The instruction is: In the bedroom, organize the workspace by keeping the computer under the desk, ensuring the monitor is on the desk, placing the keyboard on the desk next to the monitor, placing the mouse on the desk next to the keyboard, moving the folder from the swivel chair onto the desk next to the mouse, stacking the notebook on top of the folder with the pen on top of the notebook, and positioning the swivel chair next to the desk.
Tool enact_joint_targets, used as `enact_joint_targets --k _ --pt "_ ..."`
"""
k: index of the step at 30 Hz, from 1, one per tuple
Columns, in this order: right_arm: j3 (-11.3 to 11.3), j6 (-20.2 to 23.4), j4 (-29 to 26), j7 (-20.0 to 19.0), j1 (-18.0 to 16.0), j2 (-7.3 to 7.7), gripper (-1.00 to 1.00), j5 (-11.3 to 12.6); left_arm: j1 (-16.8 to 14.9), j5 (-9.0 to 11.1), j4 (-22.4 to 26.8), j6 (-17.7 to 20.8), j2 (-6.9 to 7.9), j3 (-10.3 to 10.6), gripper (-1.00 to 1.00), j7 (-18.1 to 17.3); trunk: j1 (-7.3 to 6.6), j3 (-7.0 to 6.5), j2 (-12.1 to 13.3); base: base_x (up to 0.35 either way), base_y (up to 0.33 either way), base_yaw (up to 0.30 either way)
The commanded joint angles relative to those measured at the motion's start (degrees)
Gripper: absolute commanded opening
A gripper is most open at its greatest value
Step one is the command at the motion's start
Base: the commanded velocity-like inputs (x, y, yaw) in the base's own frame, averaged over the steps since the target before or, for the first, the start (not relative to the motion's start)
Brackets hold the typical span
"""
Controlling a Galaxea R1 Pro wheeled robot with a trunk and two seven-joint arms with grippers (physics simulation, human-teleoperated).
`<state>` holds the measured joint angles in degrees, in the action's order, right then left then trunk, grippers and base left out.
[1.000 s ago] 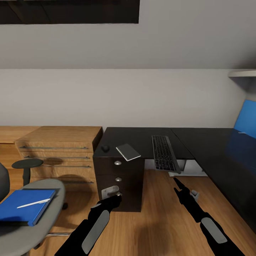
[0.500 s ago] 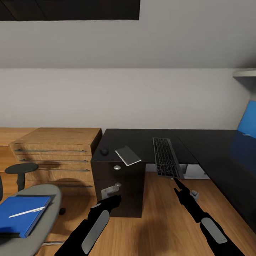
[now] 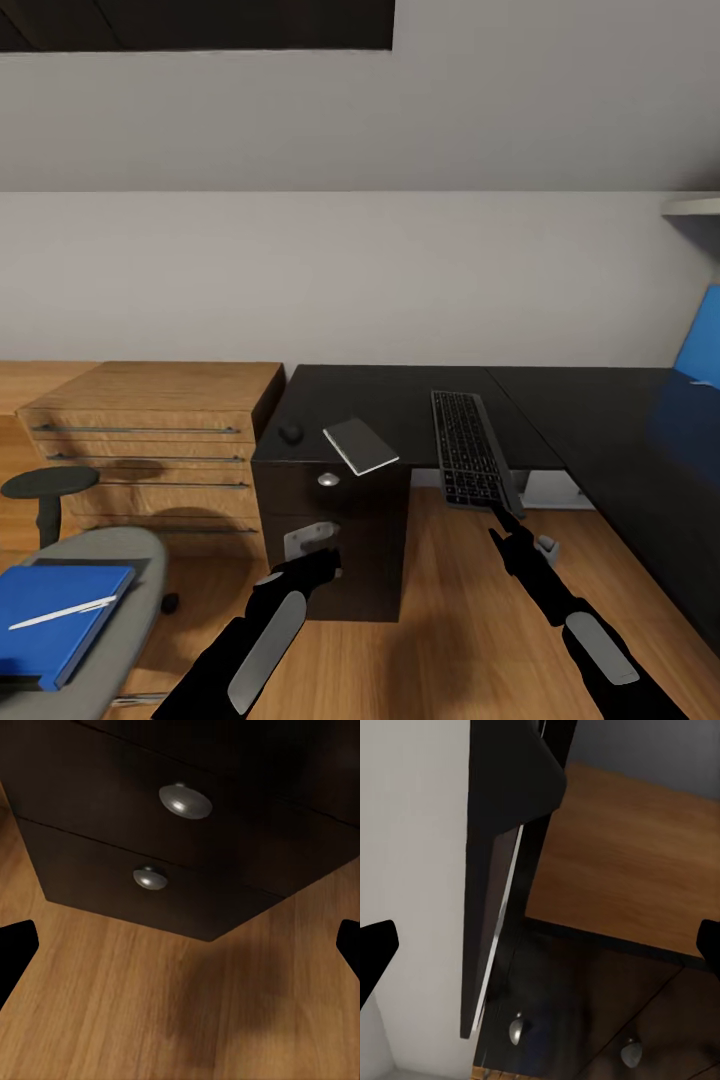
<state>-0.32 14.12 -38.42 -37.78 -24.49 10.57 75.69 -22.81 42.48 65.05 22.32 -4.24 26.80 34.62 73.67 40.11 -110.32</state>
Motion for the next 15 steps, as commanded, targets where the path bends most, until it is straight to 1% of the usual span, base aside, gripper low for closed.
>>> enact_joint_targets --k 1,5,15 --pt "-0.03 0.56 0.02 -0.1 -0.03 0.0 1.0 0.6 -0.05 0.4 0.07 0.1 0.02 0.09 1.0 0.45 0.0 0.06 -0.03 0.013 0.0 0.0" --pt "-0.03 0.56 0.02 -0.1 -0.03 -0.01 1.0 0.6 -0.05 0.37 0.07 0.1 0.02 0.09 1.0 0.45 -0.88 -0.66 1.58 0.006 0.0 0.0" --pt "-0.03 0.56 0.03 -0.1 -0.04 -0.02 1.0 0.6 -0.05 0.41 0.07 0.1 0.02 0.1 1.0 0.45 -0.88 -0.66 1.58 0.001 0.0 0.0"
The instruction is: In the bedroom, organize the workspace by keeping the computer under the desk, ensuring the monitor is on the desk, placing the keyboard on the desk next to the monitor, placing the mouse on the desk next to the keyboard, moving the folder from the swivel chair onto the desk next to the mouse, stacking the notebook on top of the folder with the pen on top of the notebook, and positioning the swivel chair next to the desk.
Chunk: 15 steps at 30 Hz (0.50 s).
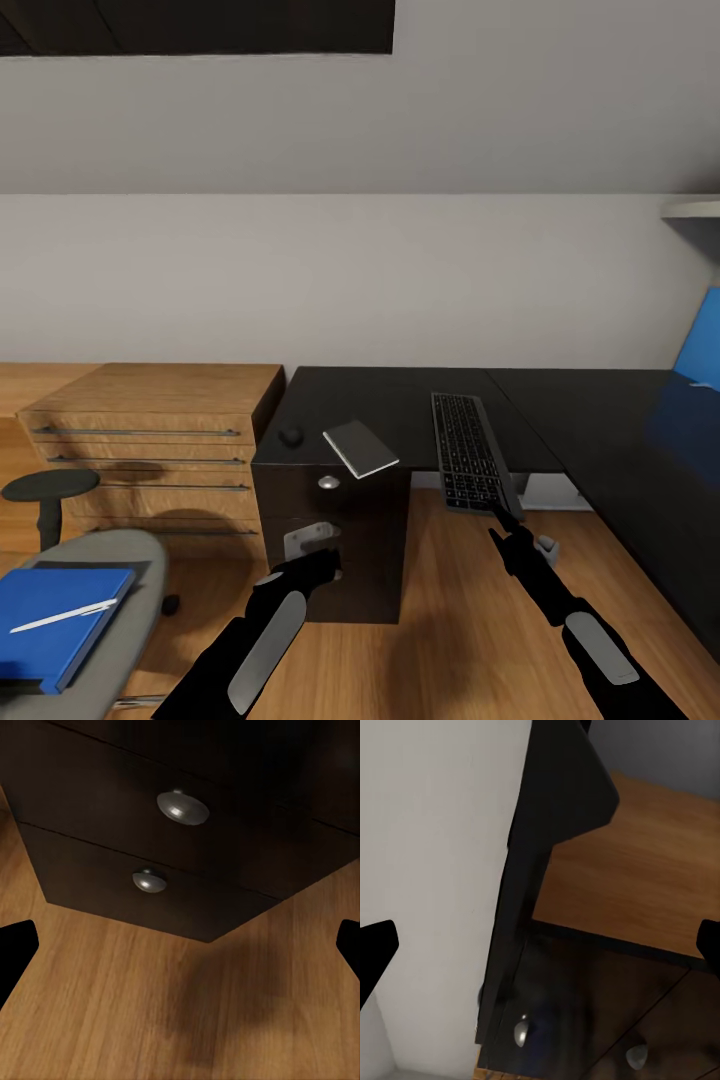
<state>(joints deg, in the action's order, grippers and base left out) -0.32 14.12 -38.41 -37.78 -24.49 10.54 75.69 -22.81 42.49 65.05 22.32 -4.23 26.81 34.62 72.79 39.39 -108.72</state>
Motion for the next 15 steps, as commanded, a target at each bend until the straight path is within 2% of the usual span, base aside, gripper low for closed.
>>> enact_joint_targets --k 1,4,6,8,9,15 --pt "-0.03 0.56 0.03 -0.1 -0.03 0.01 1.0 0.6 -0.05 0.4 0.07 0.1 0.02 0.09 1.0 0.45 -0.01 0.06 -0.03 0.0 0.0 0.0" --pt "-0.09 0.56 0.17 0.05 -0.03 0.01 1.0 0.78 -0.05 0.4 0.07 0.1 0.02 0.09 1.0 0.45 -0.01 0.06 -0.03 0.0 0.0 0.0" --pt "-0.11 0.56 0.21 0.9 -0.03 0.01 1.0 1.78 -0.05 0.4 0.07 0.1 0.02 0.09 1.0 0.45 -0.01 0.06 -0.03 0.0 0.0 0.0" --pt "0.0 0.53 0.25 3.31 -0.03 -0.08 1.0 4.72 -0.05 0.4 0.07 0.1 0.02 0.09 1.0 0.45 -0.01 0.06 -0.03 0.0 0.0 0.0" --pt "0.03 0.52 0.23 3.67 -0.03 -0.2 1.0 5.18 -0.05 0.4 0.07 0.1 0.02 0.09 1.0 0.45 -0.01 0.06 -0.03 0.0 0.0 0.0" --pt "0.14 0.48 0.18 4.97 -0.03 -1.81 1.0 6.55 -0.05 0.4 0.07 0.05 0.02 0.09 1.0 0.45 -0.01 0.06 -0.03 0.0 0.052 0.0"
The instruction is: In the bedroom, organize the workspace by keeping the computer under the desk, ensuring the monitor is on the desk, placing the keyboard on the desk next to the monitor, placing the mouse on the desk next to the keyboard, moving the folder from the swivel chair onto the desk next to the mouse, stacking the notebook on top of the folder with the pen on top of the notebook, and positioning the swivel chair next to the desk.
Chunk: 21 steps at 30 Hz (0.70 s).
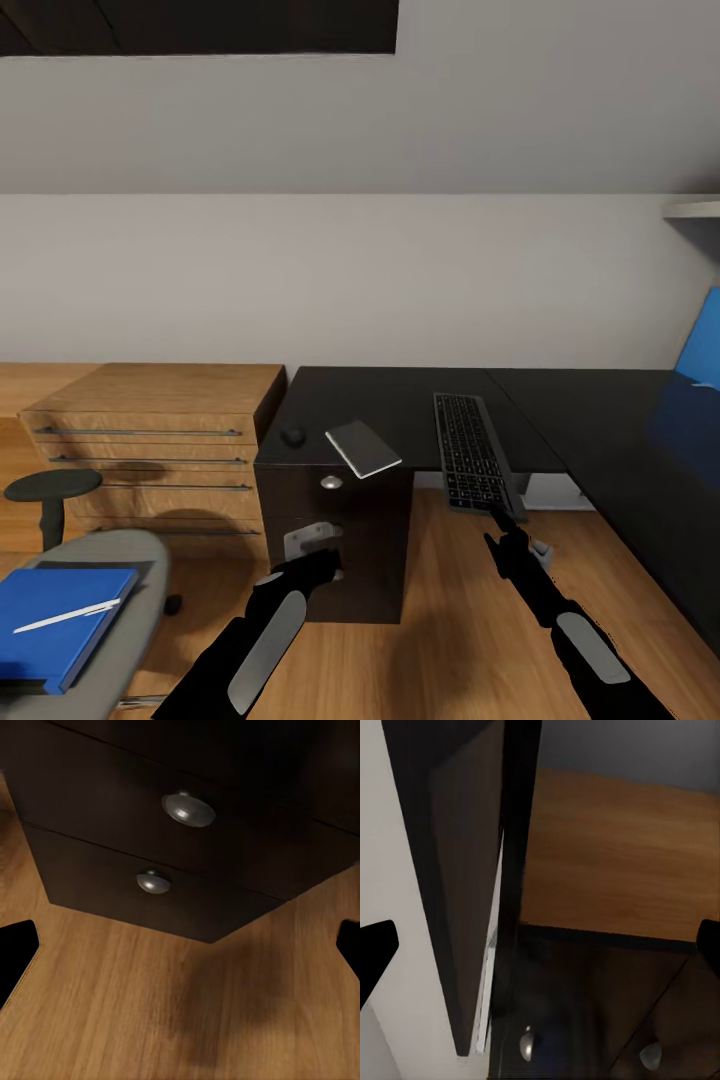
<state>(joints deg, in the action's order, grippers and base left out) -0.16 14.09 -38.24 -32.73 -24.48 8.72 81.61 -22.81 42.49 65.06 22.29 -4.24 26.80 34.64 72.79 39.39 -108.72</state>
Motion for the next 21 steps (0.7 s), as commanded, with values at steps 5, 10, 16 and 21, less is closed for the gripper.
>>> enact_joint_targets --k 5,10,16,21 --pt "-0.02 0.5 0.0 0.01 -0.03 -0.15 1.0 0.71 -0.04 0.4 0.05 0.11 0.02 0.09 1.0 0.43 -0.01 0.06 -0.03 0.0 0.164 0.0" --pt "-0.02 0.5 0.02 0.03 -0.04 -0.18 1.0 0.73 -0.04 0.4 0.0 0.12 0.02 0.09 1.0 0.43 -0.01 0.06 -0.03 0.0 0.048 0.0" --pt "-0.02 0.44 0.04 0.04 -0.03 -0.19 1.0 0.74 -0.04 0.4 -0.01 0.12 0.02 0.09 1.0 0.43 -0.01 0.06 -0.03 0.0 0.011 0.0" --pt "-0.02 0.42 0.07 0.04 -0.03 -0.19 1.0 0.74 -0.04 0.4 -0.02 0.12 0.02 0.09 1.0 0.43 -0.01 0.06 -0.03 0.0 0.003 0.0"
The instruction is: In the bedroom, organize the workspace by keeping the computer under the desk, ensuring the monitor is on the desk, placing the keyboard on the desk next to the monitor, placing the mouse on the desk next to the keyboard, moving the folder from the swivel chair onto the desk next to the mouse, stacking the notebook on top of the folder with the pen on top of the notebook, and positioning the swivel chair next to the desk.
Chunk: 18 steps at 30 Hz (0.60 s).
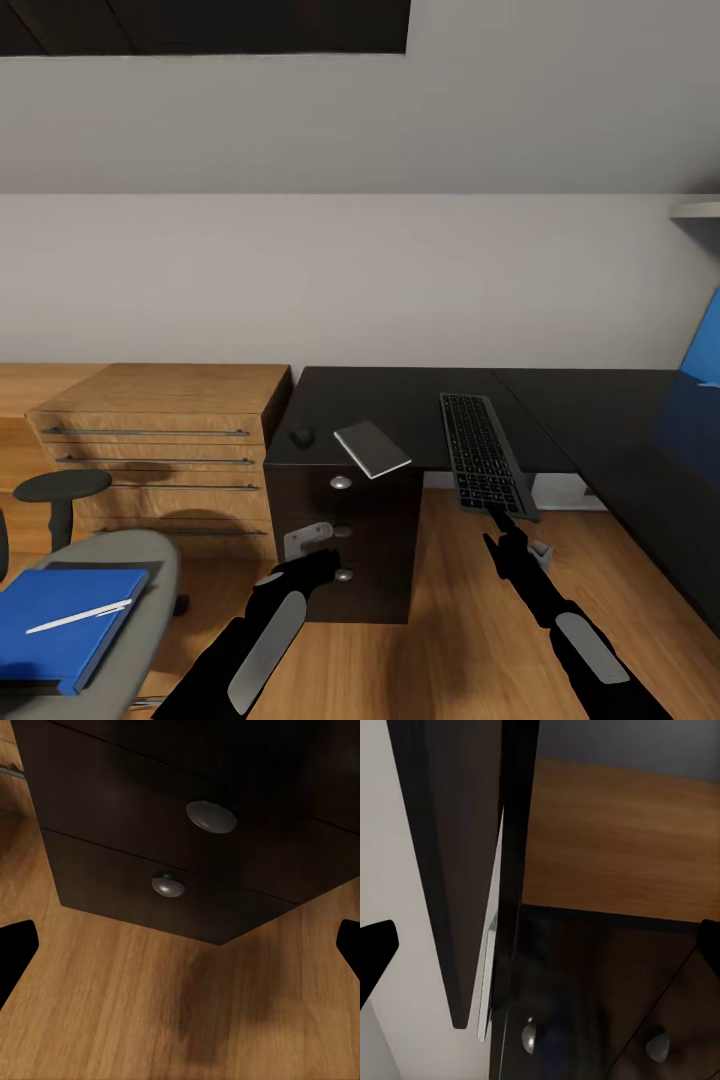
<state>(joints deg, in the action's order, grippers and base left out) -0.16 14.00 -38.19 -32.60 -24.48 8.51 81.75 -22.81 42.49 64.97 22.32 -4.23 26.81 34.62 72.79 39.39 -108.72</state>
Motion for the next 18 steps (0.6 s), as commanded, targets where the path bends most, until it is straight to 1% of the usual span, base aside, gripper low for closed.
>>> enact_joint_targets --k 1,4,14,18 --pt "-0.02 0.51 0.03 -0.1 -0.03 0.01 1.0 0.6 -0.05 0.4 0.07 0.1 0.02 0.09 1.0 0.45 -0.01 0.06 -0.03 0.0 0.001 0.0" --pt "-0.02 0.5 0.04 -0.1 -0.04 0.01 1.0 0.6 -0.05 0.4 0.07 0.1 0.02 0.09 1.0 0.45 -0.01 0.06 -0.03 0.0 0.0 0.0" --pt "-0.02 0.5 -0.02 -0.1 -0.01 0.01 1.0 0.6 -0.05 0.4 0.07 0.1 0.02 0.09 1.0 0.45 -2.2 -1.74 3.98 0.0 0.0 0.0" --pt "-0.1 0.5 -0.04 -0.1 -0.02 0.01 1.0 0.6 -0.05 0.4 0.07 0.1 0.02 0.09 1.0 0.45 -2.2 -1.74 3.98 0.0 0.0 0.0"
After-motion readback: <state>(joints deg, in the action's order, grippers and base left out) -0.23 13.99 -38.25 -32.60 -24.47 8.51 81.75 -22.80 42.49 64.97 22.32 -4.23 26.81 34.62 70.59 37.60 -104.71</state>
